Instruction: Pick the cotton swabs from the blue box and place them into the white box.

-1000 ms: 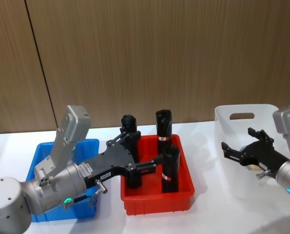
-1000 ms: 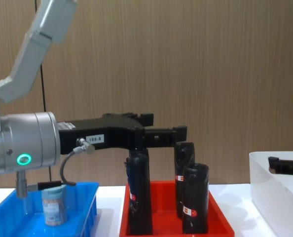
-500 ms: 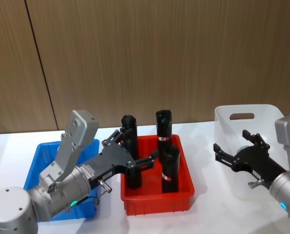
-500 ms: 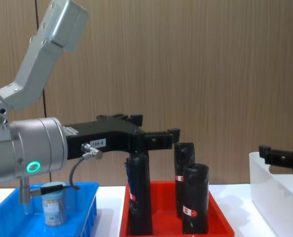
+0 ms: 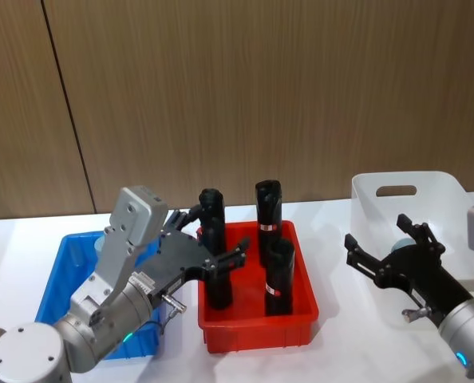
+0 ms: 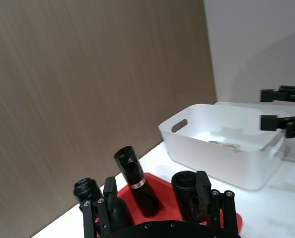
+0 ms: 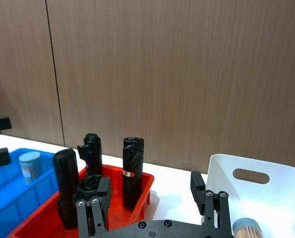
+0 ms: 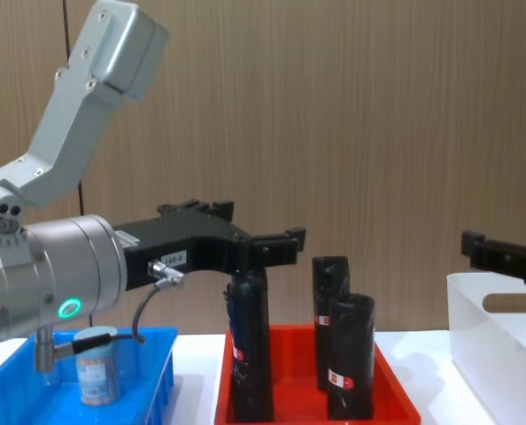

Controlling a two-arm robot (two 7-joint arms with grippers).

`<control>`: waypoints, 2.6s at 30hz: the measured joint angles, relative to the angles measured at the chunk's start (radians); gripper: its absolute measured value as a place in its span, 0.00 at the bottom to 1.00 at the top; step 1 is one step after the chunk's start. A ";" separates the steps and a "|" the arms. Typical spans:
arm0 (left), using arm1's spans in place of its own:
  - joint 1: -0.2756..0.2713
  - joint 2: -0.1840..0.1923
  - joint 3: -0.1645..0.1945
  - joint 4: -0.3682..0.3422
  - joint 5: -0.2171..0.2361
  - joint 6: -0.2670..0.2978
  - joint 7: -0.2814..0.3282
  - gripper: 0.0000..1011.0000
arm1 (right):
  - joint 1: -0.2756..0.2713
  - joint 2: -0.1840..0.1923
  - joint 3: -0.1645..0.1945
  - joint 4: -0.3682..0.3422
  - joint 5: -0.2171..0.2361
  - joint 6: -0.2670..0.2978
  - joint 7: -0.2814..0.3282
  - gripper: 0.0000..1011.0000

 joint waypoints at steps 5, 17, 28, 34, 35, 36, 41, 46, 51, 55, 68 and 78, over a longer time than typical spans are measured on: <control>0.015 -0.001 0.007 -0.017 0.021 -0.005 0.069 0.99 | -0.021 -0.004 0.002 -0.028 0.003 -0.003 -0.013 0.99; 0.046 -0.004 0.023 -0.055 0.067 -0.018 0.219 0.99 | -0.024 -0.004 0.002 -0.033 0.004 -0.003 -0.016 0.99; 0.067 -0.005 0.033 -0.080 0.097 -0.026 0.314 0.99 | -0.024 -0.004 0.001 -0.033 0.004 -0.003 -0.016 0.99; 0.068 -0.005 0.033 -0.081 0.098 -0.026 0.318 0.99 | -0.024 -0.004 0.001 -0.033 0.004 -0.003 -0.015 0.99; 0.068 -0.005 0.033 -0.081 0.098 -0.026 0.318 0.99 | -0.024 -0.004 0.001 -0.033 0.003 -0.003 -0.015 0.99; 0.068 -0.005 0.033 -0.081 0.098 -0.026 0.318 0.99 | -0.024 -0.004 0.001 -0.033 0.003 -0.003 -0.015 0.99; 0.068 -0.005 0.033 -0.081 0.098 -0.026 0.319 0.99 | -0.024 -0.004 0.001 -0.032 0.003 -0.003 -0.015 0.99; 0.067 -0.005 0.033 -0.081 0.098 -0.026 0.319 0.99 | -0.023 -0.004 0.002 -0.032 0.005 0.001 -0.011 0.99; 0.067 -0.005 0.033 -0.081 0.098 -0.026 0.319 0.99 | -0.016 -0.003 0.005 -0.029 0.019 0.020 0.010 0.99; 0.067 -0.005 0.032 -0.081 0.098 -0.026 0.319 0.99 | -0.006 -0.002 0.007 -0.023 0.030 0.042 0.037 0.99; 0.067 -0.005 0.032 -0.080 0.098 -0.025 0.318 0.99 | 0.065 -0.009 0.008 0.044 0.065 0.160 0.186 0.99; 0.067 -0.005 0.032 -0.080 0.098 -0.026 0.318 0.99 | 0.166 -0.045 -0.013 0.165 0.042 0.223 0.306 0.99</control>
